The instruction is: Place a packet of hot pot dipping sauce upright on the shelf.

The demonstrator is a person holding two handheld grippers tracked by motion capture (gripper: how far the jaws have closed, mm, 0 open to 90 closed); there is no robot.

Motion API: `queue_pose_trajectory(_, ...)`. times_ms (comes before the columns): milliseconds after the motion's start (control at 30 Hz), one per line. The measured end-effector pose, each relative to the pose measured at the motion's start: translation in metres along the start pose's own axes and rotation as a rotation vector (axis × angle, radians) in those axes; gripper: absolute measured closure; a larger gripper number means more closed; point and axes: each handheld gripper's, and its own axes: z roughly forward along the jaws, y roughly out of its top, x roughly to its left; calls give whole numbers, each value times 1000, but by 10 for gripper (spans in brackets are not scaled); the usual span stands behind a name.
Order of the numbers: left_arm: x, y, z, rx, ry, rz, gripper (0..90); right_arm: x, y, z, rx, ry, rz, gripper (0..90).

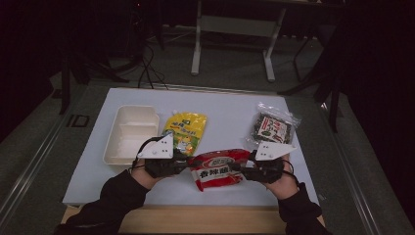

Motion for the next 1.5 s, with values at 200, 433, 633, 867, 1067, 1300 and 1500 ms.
queue_pose_trajectory(200, 8, -4, -7, -20, 18, -37, 899, 8, 11, 2, 42, 52, -41, 900)
queue_pose_trajectory(433, 10, -8, -12, -38, 27, -64, 879, 10, 18, 2, 41, 70, -36, 900)
queue_pose_trajectory(633, 8, -9, -15, -53, 63, -78, 702, 7, 22, -2, 27, 59, -27, 900)
queue_pose_trajectory(867, 7, -16, -22, -68, 166, -169, 355, -5, 31, -12, -7, 11, 1, 900)
queue_pose_trajectory(1067, 6, -24, -27, -97, 118, -187, 157, -12, 40, -13, -14, 1, 2, 900)
queue_pose_trajectory(1300, 3, -34, -29, -114, 149, -175, 121, -20, 53, -11, -21, -23, 5, 900)
queue_pose_trajectory(1500, -7, -46, -25, -103, 129, -186, 121, -30, 66, -9, -42, -34, 9, 900)
